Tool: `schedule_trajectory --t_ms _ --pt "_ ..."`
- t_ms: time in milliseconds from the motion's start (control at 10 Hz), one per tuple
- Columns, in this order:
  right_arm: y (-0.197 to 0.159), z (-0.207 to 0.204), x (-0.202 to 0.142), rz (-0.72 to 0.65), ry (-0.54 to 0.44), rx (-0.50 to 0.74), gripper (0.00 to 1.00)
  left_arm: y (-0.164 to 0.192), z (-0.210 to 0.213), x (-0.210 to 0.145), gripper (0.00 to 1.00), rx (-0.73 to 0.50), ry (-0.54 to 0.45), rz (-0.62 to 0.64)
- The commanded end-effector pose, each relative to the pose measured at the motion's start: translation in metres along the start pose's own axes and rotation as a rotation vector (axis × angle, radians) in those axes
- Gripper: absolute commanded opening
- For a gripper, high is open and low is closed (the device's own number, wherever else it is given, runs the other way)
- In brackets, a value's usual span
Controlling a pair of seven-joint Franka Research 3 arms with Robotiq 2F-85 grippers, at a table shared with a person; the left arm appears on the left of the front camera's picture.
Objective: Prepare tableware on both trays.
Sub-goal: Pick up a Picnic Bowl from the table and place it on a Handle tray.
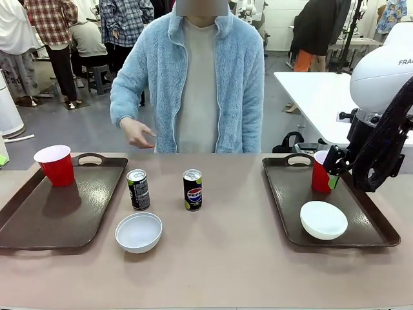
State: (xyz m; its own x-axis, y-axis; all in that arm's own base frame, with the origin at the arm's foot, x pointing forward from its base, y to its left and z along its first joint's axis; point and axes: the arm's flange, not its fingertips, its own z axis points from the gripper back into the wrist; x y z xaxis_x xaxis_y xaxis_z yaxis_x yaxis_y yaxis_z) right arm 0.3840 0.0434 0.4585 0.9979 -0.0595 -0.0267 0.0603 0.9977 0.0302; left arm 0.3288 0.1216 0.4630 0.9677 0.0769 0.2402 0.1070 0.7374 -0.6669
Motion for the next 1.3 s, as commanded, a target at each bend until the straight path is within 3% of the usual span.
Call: schedule_trajectory --t_ms 0,200,400,700,800,900,1100,1200 --pt "-0.049 0.013 -0.003 -0.089 0.004 0.174 0.99 -0.050 0.012 0.015 1.00 0.194 0.039 -0.032" --pt "-0.116 0.010 -0.010 -0.124 0.074 0.387 0.99 -0.113 -0.008 0.041 1.00 0.364 0.155 -0.067" --pt "-0.165 0.005 -0.013 -0.134 0.113 0.567 0.99 -0.154 -0.043 0.053 1.00 0.508 0.245 -0.115" --pt "-0.227 0.005 -0.018 -0.092 0.126 0.894 0.99 -0.175 -0.116 0.048 1.00 0.689 0.304 -0.212" --pt "-0.234 0.001 -0.018 -0.111 0.122 0.918 0.99 -0.177 -0.126 0.037 1.00 0.726 0.283 -0.277" --pt "-0.235 0.001 -0.017 -0.111 0.118 0.933 0.99 -0.176 -0.124 0.025 1.00 0.713 0.280 -0.327" --pt "-0.234 0.004 -0.022 -0.099 0.105 0.939 0.99 -0.171 -0.056 -0.046 1.00 0.591 0.280 -0.463" --pt "-0.232 0.008 -0.021 -0.097 0.089 0.945 0.99 -0.161 -0.045 -0.053 1.00 0.571 0.300 -0.447"
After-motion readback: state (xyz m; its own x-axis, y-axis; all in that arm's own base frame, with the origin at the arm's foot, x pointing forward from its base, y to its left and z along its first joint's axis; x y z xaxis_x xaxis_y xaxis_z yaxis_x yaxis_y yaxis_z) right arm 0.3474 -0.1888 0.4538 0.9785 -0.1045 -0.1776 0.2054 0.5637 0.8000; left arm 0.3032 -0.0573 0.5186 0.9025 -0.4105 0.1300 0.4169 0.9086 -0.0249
